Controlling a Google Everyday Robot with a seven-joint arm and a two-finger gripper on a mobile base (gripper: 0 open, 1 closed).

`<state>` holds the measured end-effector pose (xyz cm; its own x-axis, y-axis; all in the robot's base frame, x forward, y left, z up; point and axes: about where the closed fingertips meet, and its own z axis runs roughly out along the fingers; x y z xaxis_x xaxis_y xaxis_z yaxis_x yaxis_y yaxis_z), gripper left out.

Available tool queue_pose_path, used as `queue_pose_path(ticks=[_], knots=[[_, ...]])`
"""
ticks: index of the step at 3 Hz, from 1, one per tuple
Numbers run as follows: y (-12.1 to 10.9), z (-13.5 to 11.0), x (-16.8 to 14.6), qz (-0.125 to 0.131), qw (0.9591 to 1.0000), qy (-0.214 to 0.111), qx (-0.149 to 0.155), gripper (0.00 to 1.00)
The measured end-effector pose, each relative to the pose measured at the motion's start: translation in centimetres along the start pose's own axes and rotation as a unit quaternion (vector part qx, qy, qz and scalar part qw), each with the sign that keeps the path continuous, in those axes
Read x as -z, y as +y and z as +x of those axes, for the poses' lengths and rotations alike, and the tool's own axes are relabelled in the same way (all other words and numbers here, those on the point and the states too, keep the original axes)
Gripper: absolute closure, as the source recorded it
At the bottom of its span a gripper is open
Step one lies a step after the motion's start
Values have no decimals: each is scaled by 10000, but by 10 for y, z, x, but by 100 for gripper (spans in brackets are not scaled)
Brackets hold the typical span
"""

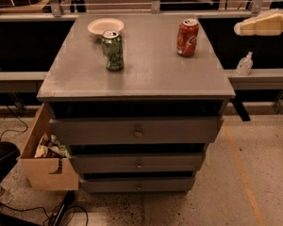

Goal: Move coke can near paper bowl

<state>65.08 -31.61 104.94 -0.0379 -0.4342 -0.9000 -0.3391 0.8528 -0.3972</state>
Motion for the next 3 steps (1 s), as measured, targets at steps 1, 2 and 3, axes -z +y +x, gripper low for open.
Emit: queue_pose_path(ticks=[1, 2, 3], knots=[[10, -8, -21, -149, 9980, -367, -488, 0], [26, -13, -56, -484, 9898, -733, -1126, 0], [42, -14, -85, -785, 9817, -868, -1500, 0]])
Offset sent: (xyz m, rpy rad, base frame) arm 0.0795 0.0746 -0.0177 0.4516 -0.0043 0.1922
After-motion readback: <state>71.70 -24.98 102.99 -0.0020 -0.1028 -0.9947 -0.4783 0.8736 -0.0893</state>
